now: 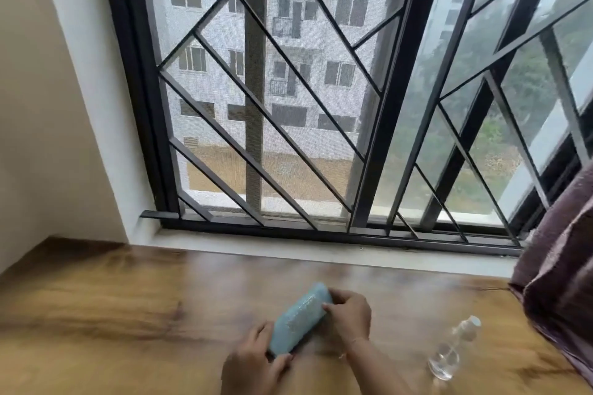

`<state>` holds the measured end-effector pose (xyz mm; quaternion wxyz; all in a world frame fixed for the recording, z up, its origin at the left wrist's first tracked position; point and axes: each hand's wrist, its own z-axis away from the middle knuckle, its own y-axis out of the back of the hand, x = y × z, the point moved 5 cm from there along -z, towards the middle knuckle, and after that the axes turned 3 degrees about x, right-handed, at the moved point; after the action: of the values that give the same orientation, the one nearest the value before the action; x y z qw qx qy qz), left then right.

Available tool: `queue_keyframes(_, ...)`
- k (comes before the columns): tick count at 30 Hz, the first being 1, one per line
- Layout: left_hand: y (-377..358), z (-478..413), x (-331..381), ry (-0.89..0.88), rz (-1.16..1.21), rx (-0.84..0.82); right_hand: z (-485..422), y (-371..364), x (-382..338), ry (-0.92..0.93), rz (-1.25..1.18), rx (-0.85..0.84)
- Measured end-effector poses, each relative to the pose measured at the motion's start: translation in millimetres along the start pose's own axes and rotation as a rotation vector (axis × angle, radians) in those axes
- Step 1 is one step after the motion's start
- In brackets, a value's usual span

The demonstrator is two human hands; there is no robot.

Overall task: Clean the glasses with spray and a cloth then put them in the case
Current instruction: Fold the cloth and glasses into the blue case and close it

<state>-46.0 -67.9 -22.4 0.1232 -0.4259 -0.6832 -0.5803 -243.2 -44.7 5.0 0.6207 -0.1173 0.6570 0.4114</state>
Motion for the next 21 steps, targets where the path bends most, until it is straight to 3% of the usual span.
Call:
queue_keyframes(6, 36.1, 15.0, -16.8, 0.1, -0.177, 0.215, -1.7, -90.7, -38.8, 0.071, -0.013, -0.294)
queue_keyframes(17, 48.9, 24.1, -55.6, 0.225, -0.174, 0.239, 9.4, -149.5, -37.2, 0.049, 0.008, -0.455)
queue_keyframes(21, 49.2, 26.0, -50.1, 0.244, -0.134, 0.172, 14.2, -153.8, -32.9, 0.087, 0.007, -0.506)
